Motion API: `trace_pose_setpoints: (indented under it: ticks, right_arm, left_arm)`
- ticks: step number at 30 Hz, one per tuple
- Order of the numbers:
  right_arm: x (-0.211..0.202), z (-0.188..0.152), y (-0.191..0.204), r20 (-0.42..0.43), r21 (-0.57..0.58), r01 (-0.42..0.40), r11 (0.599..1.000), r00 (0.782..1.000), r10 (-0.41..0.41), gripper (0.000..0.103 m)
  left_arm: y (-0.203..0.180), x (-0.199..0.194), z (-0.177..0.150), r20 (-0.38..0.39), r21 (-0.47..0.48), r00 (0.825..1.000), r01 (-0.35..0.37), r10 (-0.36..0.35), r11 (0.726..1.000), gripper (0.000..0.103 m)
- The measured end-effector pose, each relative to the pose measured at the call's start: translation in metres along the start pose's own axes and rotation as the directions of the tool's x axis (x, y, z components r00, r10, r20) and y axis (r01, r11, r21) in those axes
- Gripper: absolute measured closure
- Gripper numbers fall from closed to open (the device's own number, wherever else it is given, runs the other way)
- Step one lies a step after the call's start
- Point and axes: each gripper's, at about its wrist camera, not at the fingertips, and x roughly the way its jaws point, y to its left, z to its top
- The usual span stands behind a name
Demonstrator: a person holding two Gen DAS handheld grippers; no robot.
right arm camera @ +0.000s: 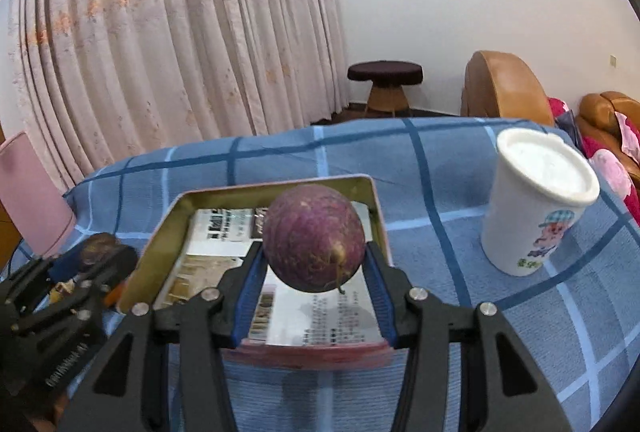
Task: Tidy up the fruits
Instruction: 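Carry both fruits into the pink tin and open both tools to release them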
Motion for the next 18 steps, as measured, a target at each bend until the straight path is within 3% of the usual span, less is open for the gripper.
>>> trace_pose_setpoints:
  ticks: [5,12,16,17,18]
  right_arm:
    - [0.014,-0.008,-0.007,-0.058,0.011,-0.01,1.0,0.998,0.011,0.051]
    - [0.022,-0.011,0.003,-0.062,-0.042,-0.007,0.999,0.998,0.004,0.051]
    - [0.02,-0.011,-0.001,-0.05,-0.007,-0.032,0.999,0.998,0.032,0.049]
    - [0.017,-0.01,-0.003,-0.032,0.004,-0.035,0.999,0.999,0.035,0.047]
    - [0.012,-0.009,-0.005,-0.006,0.016,-0.034,0.999,0.999,0.034,0.04]
  left_arm:
    - [-0.016,0.021,-0.001,-0.04,0.006,0.999,0.009,-0.009,1.0,0.058]
    - [-0.013,0.029,-0.005,-0.074,0.009,0.997,0.012,-0.011,1.0,0.058]
    - [-0.015,0.029,-0.006,-0.076,0.019,0.997,0.007,-0.006,1.0,0.057]
    - [-0.017,0.027,-0.007,-0.063,0.026,0.998,0.002,0.0,1.0,0.055]
    - [-0.018,0.027,-0.007,-0.053,0.031,0.999,-0.006,0.008,1.0,0.048]
